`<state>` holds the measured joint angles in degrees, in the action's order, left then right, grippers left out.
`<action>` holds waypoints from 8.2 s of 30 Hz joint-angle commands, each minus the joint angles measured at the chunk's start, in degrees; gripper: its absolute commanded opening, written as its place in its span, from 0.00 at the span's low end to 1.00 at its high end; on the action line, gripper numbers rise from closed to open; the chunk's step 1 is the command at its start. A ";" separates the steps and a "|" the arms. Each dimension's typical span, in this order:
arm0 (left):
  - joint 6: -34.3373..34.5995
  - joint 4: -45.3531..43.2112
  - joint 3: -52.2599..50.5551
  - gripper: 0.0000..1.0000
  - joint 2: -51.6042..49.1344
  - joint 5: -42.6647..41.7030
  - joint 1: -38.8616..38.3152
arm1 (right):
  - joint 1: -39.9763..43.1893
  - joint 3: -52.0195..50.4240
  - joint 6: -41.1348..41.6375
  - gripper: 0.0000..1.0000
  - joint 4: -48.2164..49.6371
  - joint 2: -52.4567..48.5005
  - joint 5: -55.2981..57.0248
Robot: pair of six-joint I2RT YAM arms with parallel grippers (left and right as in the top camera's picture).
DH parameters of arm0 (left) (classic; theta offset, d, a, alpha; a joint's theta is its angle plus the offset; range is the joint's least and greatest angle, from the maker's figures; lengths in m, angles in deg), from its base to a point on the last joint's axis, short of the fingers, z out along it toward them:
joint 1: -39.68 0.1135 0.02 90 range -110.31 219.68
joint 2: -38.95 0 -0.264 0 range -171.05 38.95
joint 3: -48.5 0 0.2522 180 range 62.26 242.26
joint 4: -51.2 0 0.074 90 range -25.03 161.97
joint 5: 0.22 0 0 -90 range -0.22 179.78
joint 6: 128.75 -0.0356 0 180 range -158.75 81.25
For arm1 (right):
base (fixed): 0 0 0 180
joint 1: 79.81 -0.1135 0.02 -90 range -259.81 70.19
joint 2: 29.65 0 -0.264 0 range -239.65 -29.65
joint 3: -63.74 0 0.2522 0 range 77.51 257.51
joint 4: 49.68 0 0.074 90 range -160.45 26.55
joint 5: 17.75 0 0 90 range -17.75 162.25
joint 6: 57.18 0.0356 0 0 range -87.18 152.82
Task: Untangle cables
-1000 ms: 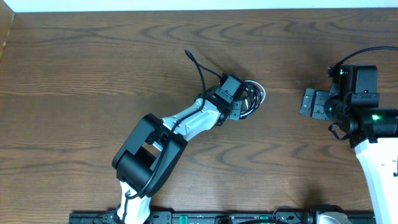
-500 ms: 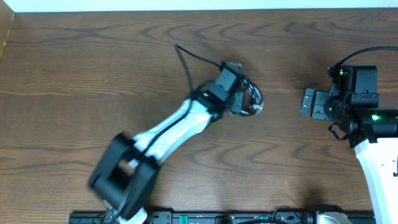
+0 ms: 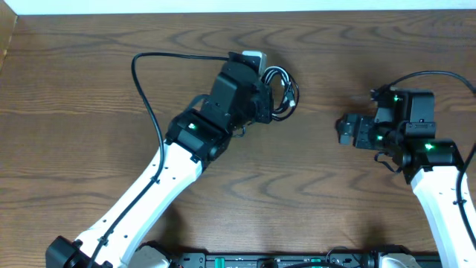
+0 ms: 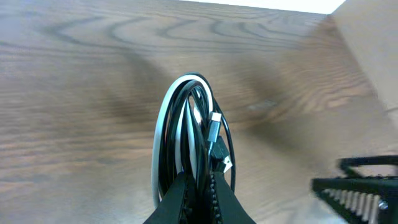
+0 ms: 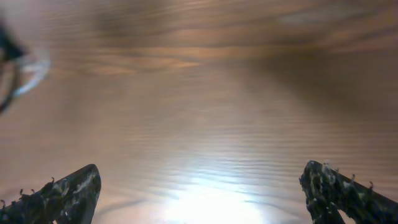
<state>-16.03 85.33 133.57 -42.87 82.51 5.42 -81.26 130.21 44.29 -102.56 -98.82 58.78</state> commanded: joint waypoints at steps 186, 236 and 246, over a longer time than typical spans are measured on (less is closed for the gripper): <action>7.74 18.71 0.37 0.07 6.80 11.06 13.18 | -10.58 -0.20 1.20 0.01 19.47 9.44 -2.71; 8.85 27.34 0.17 0.07 -3.34 -5.35 47.47 | 25.35 -0.15 1.53 0.01 8.92 8.11 -12.09; 10.05 24.26 0.17 0.07 -3.34 -7.37 30.32 | 17.73 -0.15 -7.30 0.01 10.47 -3.04 -18.64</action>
<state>-6.15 110.46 133.55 -47.07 76.55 39.85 -60.70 129.51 42.51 -91.96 -100.04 43.59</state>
